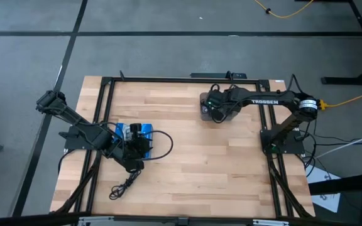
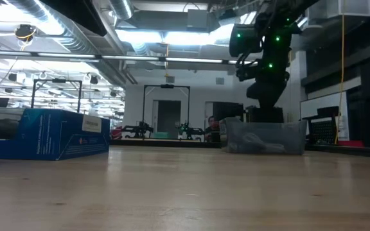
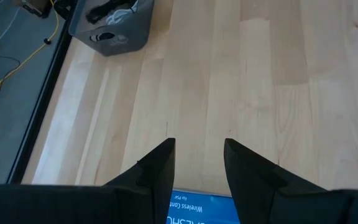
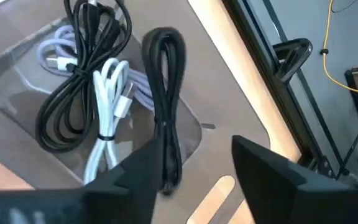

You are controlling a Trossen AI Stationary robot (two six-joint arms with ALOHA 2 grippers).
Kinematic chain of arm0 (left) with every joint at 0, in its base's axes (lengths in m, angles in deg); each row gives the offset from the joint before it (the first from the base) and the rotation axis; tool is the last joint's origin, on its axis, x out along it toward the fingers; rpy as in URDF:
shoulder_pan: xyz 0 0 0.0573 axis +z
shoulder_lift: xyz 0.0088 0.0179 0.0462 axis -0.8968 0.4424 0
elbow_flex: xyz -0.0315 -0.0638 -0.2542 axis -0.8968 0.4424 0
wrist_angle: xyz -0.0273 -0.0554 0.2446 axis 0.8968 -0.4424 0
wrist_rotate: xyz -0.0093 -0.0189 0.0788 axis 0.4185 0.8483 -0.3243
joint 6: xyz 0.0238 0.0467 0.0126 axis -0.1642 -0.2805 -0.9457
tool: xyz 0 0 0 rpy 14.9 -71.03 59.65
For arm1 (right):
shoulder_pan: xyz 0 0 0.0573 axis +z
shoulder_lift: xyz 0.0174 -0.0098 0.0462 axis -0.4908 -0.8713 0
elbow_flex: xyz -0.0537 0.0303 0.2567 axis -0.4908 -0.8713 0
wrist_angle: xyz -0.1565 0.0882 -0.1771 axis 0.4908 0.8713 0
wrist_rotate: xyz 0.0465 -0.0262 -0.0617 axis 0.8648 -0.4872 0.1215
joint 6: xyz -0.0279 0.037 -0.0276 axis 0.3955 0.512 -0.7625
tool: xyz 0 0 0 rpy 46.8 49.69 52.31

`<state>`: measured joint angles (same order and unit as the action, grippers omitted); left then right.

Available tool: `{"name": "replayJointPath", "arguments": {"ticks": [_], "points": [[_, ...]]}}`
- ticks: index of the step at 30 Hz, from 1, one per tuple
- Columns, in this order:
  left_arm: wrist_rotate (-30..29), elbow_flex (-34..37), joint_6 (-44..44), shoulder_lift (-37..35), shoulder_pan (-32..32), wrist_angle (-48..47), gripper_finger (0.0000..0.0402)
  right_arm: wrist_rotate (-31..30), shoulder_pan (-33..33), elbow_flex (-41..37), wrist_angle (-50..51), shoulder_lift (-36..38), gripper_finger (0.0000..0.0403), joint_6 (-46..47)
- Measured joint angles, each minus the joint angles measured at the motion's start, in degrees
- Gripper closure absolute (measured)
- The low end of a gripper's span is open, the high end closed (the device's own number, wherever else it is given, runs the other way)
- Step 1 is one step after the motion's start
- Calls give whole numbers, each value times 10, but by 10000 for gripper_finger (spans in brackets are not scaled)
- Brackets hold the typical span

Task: Pick and place USB-C Cables
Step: Put the black charger cable into the black bin

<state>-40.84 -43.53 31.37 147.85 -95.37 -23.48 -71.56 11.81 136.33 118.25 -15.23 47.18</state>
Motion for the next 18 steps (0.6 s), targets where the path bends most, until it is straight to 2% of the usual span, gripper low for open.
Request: {"name": "replayJointPath", "arguments": {"ticks": [3, 5, 7, 11, 13, 16, 18], "points": [[0, 0, 0, 0, 0, 0, 271, 11, 4, 20, 7, 0, 183, 12], [0, 0, 0, 0, 0, 0, 271, 52, 10, 41, 17, 0, 180, 37], [0, 0, 0, 0, 0, 0, 271, 122, 21, 67, 29, 0, 181, 83], [0, 0, 0, 0, 0, 0, 271, 304, 60, 106, 44, 0, 188, 188], [0, 0, 1, 0, 0, 0, 271, 351, 95, 111, 42, 0, 190, 195], [0, 0, 5, 0, 0, 7, 271, 358, 154, 105, 41, 0, 190, 199], [3, 0, 5, 0, 0, 22, 271, 335, 195, 96, 42, 0, 190, 218]]}}
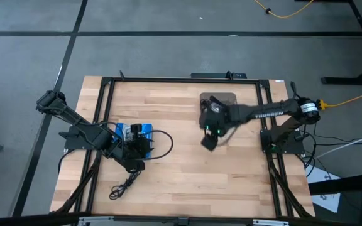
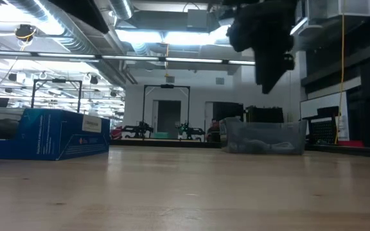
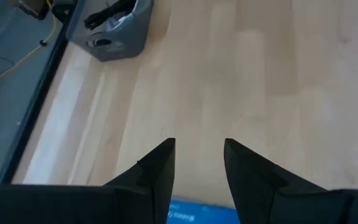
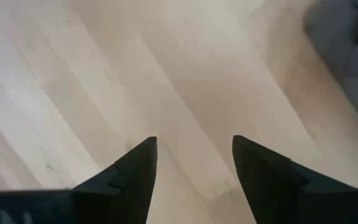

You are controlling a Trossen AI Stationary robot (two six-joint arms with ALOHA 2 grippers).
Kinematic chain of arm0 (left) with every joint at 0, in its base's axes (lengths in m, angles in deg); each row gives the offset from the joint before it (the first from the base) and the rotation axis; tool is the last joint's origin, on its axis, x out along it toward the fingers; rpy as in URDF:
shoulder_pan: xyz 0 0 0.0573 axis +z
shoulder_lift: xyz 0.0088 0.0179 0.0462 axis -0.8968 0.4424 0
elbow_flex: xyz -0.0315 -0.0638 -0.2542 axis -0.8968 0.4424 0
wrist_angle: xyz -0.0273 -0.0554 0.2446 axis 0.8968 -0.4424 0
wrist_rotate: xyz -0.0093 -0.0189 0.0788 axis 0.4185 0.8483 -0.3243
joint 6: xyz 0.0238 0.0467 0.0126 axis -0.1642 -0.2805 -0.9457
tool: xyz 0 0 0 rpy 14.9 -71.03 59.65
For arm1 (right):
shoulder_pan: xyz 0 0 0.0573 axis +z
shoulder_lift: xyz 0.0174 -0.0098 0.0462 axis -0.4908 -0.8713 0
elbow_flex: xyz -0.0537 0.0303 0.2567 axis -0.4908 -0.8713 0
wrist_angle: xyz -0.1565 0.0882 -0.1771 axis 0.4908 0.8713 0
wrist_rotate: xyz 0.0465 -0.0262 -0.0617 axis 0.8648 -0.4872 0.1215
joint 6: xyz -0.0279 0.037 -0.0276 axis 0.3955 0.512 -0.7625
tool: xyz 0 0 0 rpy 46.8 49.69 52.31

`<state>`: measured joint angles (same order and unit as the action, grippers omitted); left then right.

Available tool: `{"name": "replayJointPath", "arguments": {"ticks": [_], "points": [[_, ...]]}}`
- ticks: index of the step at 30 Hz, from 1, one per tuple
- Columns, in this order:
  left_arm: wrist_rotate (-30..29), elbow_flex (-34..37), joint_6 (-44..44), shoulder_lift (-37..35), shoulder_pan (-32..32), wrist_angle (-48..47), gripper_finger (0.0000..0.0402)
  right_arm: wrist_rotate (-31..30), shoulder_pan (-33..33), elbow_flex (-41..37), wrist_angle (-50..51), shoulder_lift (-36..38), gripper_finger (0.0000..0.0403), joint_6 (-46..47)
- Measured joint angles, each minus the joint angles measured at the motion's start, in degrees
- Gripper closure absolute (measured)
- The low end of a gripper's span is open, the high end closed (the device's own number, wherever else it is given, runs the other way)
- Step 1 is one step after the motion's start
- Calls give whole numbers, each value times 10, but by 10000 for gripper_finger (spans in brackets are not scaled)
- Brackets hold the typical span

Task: Pick and place USB-C Cables
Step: Put the black charger cable into the black bin

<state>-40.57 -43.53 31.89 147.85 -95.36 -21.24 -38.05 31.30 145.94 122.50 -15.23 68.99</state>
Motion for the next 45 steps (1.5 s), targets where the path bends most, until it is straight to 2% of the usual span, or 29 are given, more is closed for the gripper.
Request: {"name": "replayJointPath", "arguments": {"ticks": [3, 5, 7, 9, 12, 17, 19, 22, 29, 32, 34, 37, 40, 45], "points": [[9, 0, 9, 0, 0, 29, 271, -40, 63, -15, -1, 0, 190, 46], [25, 0, 76, 0, 0, 52, 271, -60, 104, -28, -3, 0, 190, 90], [94, 0, 114, 0, 0, 56, 271, -77, 142, -40, -6, 0, 190, 139], [177, 0, 116, 0, 0, 43, 271, -98, 178, -52, -9, 0, 190, 189], [265, 0, 166, 0, -12, -25, 271, -125, 224, -67, -20, 0, 190, 254], [425, 1, 371, 8, -26, -179, 271, -164, 279, -88, -39, 0, 190, 341], [478, 16, 428, 21, -39, -189, 271, -185, 295, -94, -47, 0, 190, 361], [541, 48, 456, 43, -62, -172, 271, -212, 312, -105, -63, 0, 190, 380], [573, 85, 398, 131, -111, -155, 271, -223, 329, -119, -89, 0, 190, 382], [584, 85, 385, 167, -116, -65, 271, -222, 334, -119, -92, 0, 190, 382], [568, 85, 378, 190, -113, 12, 271, -222, 336, -119, -93, 0, 190, 382], [523, 85, 340, 222, -89, 118, 271, -222, 336, -119, -95, 0, 190, 382], [474, 83, 260, 239, -38, 211, 271, -222, 336, -119, -95, 0, 190, 381], [411, 41, 132, 246, 51, 283, 271, -207, 339, -119, -96, 0, 190, 381]]}}
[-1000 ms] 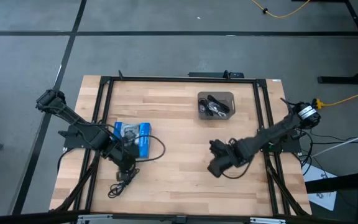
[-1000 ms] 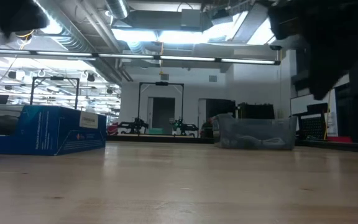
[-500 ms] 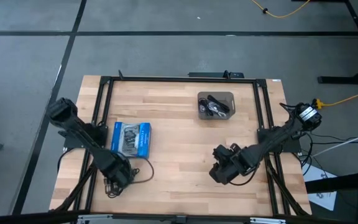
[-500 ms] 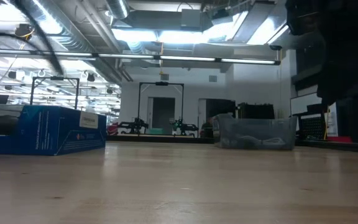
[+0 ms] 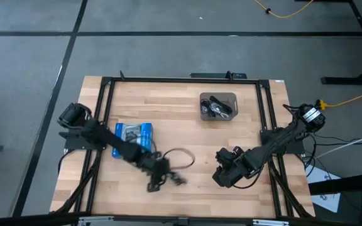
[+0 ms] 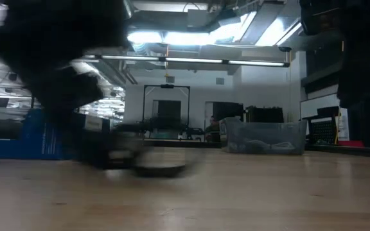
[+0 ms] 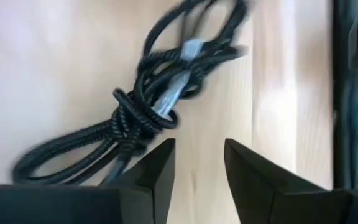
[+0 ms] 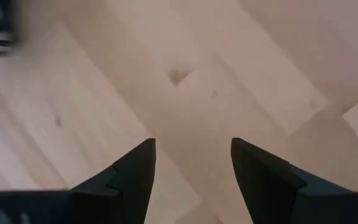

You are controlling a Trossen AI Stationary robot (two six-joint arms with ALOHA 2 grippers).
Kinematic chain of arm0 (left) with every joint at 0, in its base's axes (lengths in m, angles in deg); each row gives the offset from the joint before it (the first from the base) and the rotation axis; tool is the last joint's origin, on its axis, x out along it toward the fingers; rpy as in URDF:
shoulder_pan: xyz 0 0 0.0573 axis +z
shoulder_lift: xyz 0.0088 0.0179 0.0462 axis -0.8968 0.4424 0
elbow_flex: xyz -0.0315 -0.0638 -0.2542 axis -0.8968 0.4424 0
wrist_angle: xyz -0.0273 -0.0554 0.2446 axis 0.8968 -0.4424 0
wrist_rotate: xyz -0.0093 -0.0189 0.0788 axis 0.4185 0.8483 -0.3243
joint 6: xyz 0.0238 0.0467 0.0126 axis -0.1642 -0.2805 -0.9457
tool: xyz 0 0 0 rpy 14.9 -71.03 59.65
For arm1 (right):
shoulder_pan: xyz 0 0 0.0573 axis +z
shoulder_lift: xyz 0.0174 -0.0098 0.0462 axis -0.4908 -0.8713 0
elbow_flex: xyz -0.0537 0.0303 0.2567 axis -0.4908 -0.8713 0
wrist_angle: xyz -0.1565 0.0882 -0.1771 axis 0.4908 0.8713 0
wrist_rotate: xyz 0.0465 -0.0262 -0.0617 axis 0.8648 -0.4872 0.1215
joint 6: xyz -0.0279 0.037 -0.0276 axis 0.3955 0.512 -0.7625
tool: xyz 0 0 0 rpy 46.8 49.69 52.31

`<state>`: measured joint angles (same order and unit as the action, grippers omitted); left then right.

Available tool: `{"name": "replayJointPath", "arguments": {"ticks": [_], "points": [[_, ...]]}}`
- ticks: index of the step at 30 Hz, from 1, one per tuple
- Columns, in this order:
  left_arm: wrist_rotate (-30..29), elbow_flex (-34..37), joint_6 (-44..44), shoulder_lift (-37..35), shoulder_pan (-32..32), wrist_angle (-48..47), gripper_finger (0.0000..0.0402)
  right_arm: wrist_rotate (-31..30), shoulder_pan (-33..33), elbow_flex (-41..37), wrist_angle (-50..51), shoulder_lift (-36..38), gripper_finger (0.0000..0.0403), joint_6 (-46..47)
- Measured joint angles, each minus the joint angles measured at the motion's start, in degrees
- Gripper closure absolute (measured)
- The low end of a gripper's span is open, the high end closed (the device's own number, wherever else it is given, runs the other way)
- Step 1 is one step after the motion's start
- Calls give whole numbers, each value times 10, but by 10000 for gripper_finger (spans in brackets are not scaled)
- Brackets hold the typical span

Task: Pick and place USB-C Cables
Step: Put the black charger cable into the black bin

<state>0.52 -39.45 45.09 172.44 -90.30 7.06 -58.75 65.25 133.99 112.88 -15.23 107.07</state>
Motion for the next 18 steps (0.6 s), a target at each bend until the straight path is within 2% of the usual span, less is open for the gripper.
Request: {"name": "replayJointPath", "arguments": {"ticks": [3, 7, 11, 18], "points": [[7, -41, -44, 0, 23, -8, 271, 22, 4, 0, -3, 0, 190, 0], [78, -91, -60, -5, 21, -81, 271, 25, 13, 0, -5, 0, 190, 2], [136, -132, -59, -5, 10, -237, 271, 20, 15, 0, -15, 0, 190, 2], [160, -158, -101, -6, -16, -485, 271, -79, 13, 0, -130, 0, 190, -30]]}}
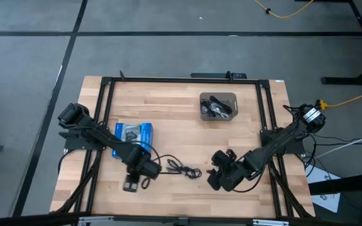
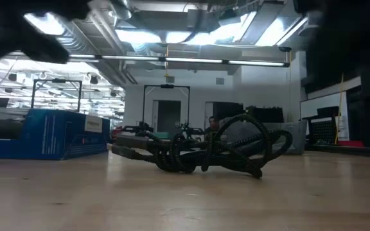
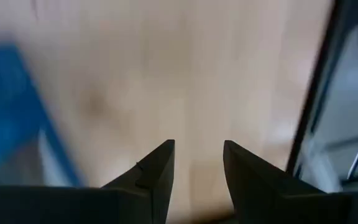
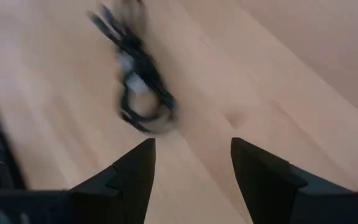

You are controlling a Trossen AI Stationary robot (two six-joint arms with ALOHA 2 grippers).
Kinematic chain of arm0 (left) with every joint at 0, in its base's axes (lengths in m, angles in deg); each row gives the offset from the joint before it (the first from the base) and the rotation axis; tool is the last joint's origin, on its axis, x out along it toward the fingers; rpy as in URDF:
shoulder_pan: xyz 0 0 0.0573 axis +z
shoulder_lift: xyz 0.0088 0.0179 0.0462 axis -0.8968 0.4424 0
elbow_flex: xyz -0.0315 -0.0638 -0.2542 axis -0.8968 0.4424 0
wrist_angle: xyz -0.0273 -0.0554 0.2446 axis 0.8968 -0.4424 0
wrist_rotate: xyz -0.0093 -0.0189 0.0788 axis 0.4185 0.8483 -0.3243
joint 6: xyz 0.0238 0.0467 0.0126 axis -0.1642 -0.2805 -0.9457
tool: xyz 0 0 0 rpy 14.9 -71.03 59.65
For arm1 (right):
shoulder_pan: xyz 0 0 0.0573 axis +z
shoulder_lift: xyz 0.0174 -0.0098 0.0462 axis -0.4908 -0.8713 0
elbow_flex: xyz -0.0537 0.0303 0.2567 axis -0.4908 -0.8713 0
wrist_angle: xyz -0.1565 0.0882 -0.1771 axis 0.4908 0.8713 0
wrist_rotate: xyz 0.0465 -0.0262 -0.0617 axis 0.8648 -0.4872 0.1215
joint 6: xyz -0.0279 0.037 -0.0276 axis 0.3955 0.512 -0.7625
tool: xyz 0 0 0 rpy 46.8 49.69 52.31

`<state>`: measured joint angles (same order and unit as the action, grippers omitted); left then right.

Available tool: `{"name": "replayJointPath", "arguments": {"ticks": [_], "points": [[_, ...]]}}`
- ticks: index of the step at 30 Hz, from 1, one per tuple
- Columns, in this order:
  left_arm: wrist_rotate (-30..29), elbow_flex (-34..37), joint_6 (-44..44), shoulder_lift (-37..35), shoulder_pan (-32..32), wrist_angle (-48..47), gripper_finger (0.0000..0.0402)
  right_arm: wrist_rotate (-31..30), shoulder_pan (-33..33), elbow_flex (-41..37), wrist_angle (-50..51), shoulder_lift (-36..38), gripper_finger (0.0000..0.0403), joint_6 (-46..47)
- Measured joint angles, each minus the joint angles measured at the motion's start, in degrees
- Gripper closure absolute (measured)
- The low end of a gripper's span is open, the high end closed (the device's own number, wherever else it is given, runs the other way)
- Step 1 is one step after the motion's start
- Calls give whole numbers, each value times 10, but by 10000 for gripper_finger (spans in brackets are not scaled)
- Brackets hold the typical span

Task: Pick and place USB-C Cables
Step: Put the black charger cable into the black bin

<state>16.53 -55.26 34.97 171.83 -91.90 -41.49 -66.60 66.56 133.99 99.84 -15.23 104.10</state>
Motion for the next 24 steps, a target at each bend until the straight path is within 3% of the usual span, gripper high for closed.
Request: {"name": "replayJointPath", "arguments": {"ticks": [4, 10, 14, 18, 24], "points": [[-16, 1, -3, -18, -14, -127, 271, -20, -4, 0, -111, 0, 190, -79], [-151, 51, 41, -142, -62, -121, 271, -90, -22, 0, -271, -1, 190, -202], [-289, 113, 75, -278, -91, -45, 271, -85, -51, 0, -350, -11, 190, -294], [-441, 219, 36, -434, -107, 95, 271, -61, -81, 1, -390, -26, 190, -332], [-514, 445, -67, -657, -79, 355, 271, -61, -107, 1, -384, -44, 190, -326]]}}
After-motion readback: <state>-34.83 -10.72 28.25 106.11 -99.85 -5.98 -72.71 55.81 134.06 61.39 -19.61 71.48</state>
